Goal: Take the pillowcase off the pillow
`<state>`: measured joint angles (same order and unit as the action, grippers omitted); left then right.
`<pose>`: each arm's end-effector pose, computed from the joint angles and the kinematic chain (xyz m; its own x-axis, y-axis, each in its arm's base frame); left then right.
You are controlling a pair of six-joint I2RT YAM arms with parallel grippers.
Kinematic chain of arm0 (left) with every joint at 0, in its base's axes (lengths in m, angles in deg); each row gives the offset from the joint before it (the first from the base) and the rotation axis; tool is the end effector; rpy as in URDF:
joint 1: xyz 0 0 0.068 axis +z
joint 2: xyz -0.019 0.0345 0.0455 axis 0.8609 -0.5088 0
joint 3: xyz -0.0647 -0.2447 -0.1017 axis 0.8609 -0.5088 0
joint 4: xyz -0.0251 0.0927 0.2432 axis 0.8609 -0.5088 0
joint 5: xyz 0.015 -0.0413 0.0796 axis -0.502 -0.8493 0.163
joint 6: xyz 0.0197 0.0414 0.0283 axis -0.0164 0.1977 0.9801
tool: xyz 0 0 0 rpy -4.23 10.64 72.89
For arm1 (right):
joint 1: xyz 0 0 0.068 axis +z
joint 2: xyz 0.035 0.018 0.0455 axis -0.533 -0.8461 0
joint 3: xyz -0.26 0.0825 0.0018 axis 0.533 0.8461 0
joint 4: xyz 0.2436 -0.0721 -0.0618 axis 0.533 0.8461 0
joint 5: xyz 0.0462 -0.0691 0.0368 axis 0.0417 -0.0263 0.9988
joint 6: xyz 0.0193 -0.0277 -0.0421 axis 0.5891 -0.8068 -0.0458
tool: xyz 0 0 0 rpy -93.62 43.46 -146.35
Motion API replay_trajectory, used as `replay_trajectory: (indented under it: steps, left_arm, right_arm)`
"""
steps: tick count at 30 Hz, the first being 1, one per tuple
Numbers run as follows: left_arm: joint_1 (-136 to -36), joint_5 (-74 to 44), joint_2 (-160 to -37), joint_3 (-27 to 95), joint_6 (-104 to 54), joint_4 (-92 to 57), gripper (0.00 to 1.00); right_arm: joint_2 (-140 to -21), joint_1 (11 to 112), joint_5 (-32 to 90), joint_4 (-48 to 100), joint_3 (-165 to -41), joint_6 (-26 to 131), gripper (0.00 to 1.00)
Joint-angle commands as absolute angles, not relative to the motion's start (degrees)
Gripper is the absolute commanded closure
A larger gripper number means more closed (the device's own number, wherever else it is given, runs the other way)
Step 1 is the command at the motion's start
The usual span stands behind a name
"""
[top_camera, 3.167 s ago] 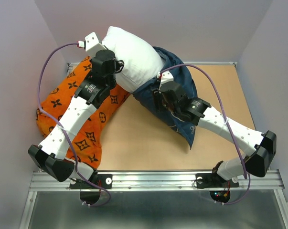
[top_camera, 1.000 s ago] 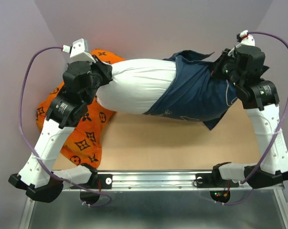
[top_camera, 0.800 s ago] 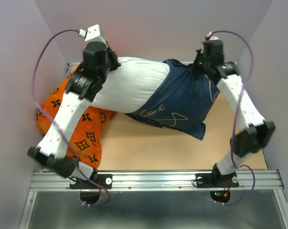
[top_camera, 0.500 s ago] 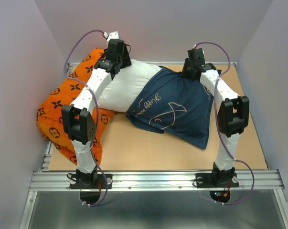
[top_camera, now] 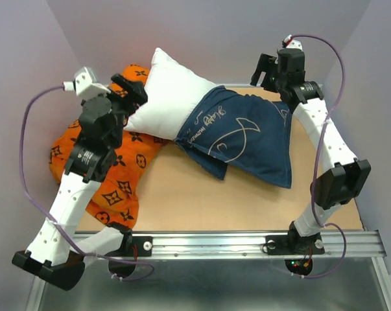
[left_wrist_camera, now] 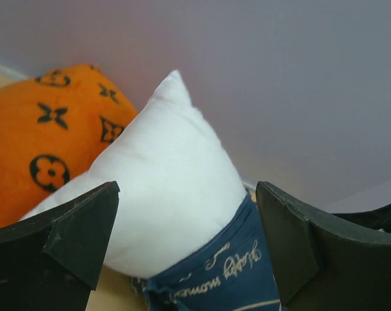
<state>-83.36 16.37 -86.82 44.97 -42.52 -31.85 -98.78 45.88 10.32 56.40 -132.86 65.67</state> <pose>0.2096 -0.0779 0.5004 0.0865 -0.5298 -0.8437 0.0711 0.8480 -0.5252 0.3883 0.0873 0.4136 -0.4078 0.2497 -0.8782 0.0871 0.9681 0.2348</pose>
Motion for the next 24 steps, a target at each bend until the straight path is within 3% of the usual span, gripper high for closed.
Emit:
replay_trajectory:
  steps: [1, 12, 24]
  left_arm:
    - [-85.2, 18.2, -80.8, 26.3, -55.4, -31.6, 0.02]
    - [-86.5, 8.4, -78.7, 4.2, -65.0, -14.6, 0.01]
    - [-86.3, 6.2, -84.6, -6.3, -67.1, 6.7, 0.01]
  right_arm:
    - [-90.6, 49.2, 13.2, 54.5, -133.0, 62.8, 0.11]
    - [-79.2, 81.0, -2.4, 47.9, -106.7, 57.2, 0.14]
    - [-87.8, 94.2, -14.1, 43.4, -97.9, 52.7, 0.16]
